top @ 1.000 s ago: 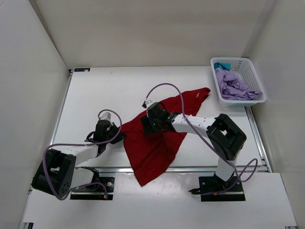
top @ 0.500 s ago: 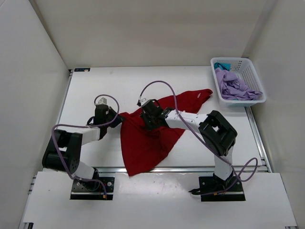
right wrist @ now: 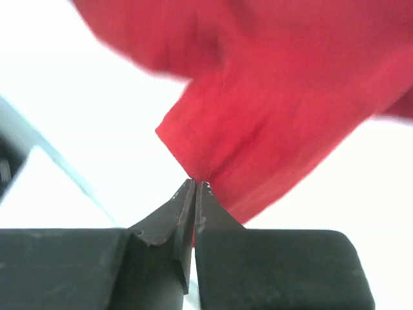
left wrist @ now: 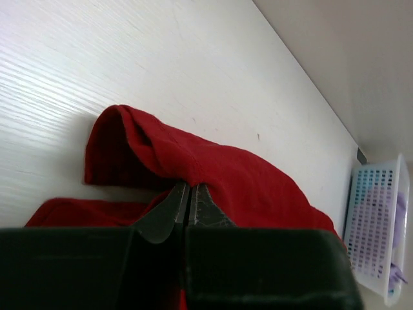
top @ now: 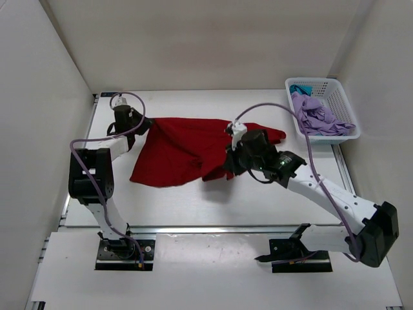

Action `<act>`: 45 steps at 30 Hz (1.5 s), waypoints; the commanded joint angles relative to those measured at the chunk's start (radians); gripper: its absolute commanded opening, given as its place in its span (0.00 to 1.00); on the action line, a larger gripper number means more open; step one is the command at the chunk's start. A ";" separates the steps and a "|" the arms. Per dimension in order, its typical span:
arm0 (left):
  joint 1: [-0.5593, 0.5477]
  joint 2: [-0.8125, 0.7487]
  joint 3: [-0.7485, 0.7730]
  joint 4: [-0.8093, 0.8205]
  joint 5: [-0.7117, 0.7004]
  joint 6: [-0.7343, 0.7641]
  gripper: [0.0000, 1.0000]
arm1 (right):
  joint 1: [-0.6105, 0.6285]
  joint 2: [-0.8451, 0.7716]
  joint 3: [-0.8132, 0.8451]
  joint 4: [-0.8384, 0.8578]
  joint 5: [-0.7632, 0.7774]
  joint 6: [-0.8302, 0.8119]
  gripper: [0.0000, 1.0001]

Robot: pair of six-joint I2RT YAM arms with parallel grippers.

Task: Fold and stack the t-shirts
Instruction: Flatten out the tshirt

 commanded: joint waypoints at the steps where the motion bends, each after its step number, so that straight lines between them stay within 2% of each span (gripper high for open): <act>1: 0.024 -0.021 0.039 -0.038 0.022 0.015 0.04 | 0.040 0.012 -0.111 -0.245 -0.073 0.044 0.00; 4: 0.061 -0.048 0.033 -0.035 0.020 0.012 0.15 | 0.045 -0.014 -0.183 -0.374 -0.018 0.130 0.00; 5: 0.064 -0.069 0.059 -0.108 0.022 0.024 0.41 | 0.005 -0.146 -0.235 -0.386 -0.027 0.189 0.34; 6: 0.071 -0.076 0.048 -0.121 0.017 0.028 0.50 | 0.000 -0.161 -0.240 -0.368 -0.045 0.191 0.45; 8: 0.079 -0.137 0.012 -0.130 0.014 0.033 0.61 | -0.088 -0.221 -0.252 -0.283 -0.107 0.185 0.54; 10: 0.090 -0.210 -0.042 -0.149 -0.015 0.045 0.62 | -0.173 -0.231 -0.275 -0.194 -0.147 0.176 0.58; 11: 0.087 -0.262 -0.097 -0.156 -0.023 0.051 0.59 | -0.230 -0.215 -0.294 -0.139 -0.159 0.179 0.59; 13: 0.079 -0.344 -0.181 -0.164 -0.041 0.091 0.53 | -0.290 -0.175 -0.329 -0.038 -0.150 0.196 0.60; 15: 0.062 -0.459 -0.296 -0.210 -0.063 0.119 0.51 | -0.342 -0.115 -0.361 0.062 -0.089 0.235 0.54; 17: 0.067 -0.548 -0.388 -0.260 -0.098 0.159 0.47 | -0.377 -0.080 -0.416 0.142 -0.139 0.256 0.42; 19: 0.094 -0.635 -0.491 -0.287 -0.113 0.160 0.45 | -0.380 -0.081 -0.438 0.207 -0.173 0.283 0.19; 21: 0.136 -0.737 -0.592 -0.348 -0.147 0.162 0.42 | -0.324 -0.096 -0.450 0.226 -0.100 0.277 0.06; 22: 0.142 -0.758 -0.600 -0.360 -0.155 0.165 0.40 | -0.308 -0.101 -0.447 0.220 -0.084 0.274 0.03; 25: 0.137 -0.830 -0.633 -0.464 -0.265 0.156 0.42 | -0.278 -0.127 -0.453 0.212 -0.056 0.271 0.06; 29: 0.240 -0.892 -0.697 -0.503 -0.205 0.125 0.45 | -0.250 -0.158 -0.482 0.226 -0.076 0.262 0.12; 31: 0.249 -0.875 -0.711 -0.523 -0.245 0.128 0.47 | -0.238 -0.181 -0.496 0.223 -0.076 0.253 0.16; 36: 0.254 -0.811 -0.749 -0.439 -0.244 0.090 0.52 | -0.253 -0.225 -0.524 0.233 -0.107 0.234 0.20; 45: 0.246 -0.679 -0.737 -0.339 -0.189 0.027 0.51 | -0.201 -0.218 -0.515 0.253 -0.121 0.226 0.21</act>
